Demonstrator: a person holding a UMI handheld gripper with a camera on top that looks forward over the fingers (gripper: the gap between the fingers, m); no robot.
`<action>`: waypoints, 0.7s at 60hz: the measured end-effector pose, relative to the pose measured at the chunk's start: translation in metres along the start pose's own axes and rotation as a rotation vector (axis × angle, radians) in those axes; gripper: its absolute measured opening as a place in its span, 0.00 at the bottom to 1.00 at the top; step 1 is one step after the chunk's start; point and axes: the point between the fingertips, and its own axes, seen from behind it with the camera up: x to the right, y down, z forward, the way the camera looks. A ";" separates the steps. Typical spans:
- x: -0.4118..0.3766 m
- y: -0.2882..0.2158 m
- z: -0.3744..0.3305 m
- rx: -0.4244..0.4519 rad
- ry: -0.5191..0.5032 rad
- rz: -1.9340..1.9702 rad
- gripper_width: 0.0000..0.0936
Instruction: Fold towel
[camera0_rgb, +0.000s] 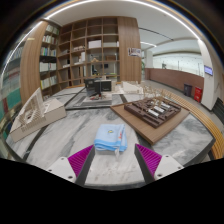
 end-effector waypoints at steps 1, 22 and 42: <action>-0.005 0.001 -0.007 0.004 -0.005 -0.006 0.89; -0.054 0.018 -0.070 0.047 -0.084 -0.087 0.89; -0.054 0.002 -0.072 0.112 -0.075 -0.100 0.88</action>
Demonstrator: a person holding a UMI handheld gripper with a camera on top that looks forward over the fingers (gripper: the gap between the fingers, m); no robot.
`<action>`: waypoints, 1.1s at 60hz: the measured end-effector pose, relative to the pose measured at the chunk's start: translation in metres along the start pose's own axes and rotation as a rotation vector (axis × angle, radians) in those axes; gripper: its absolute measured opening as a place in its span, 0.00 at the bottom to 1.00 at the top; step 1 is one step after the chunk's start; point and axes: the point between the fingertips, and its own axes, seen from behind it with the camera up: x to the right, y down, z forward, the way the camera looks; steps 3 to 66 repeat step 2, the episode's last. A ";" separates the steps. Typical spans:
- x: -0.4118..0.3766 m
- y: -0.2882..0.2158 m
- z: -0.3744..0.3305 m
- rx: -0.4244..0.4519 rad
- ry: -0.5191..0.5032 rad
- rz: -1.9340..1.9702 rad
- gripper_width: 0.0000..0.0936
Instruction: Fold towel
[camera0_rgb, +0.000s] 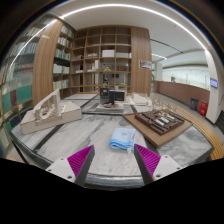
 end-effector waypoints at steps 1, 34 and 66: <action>0.000 0.001 0.001 -0.002 -0.001 0.011 0.88; 0.000 0.001 0.002 -0.003 -0.003 0.022 0.88; 0.000 0.001 0.002 -0.003 -0.003 0.022 0.88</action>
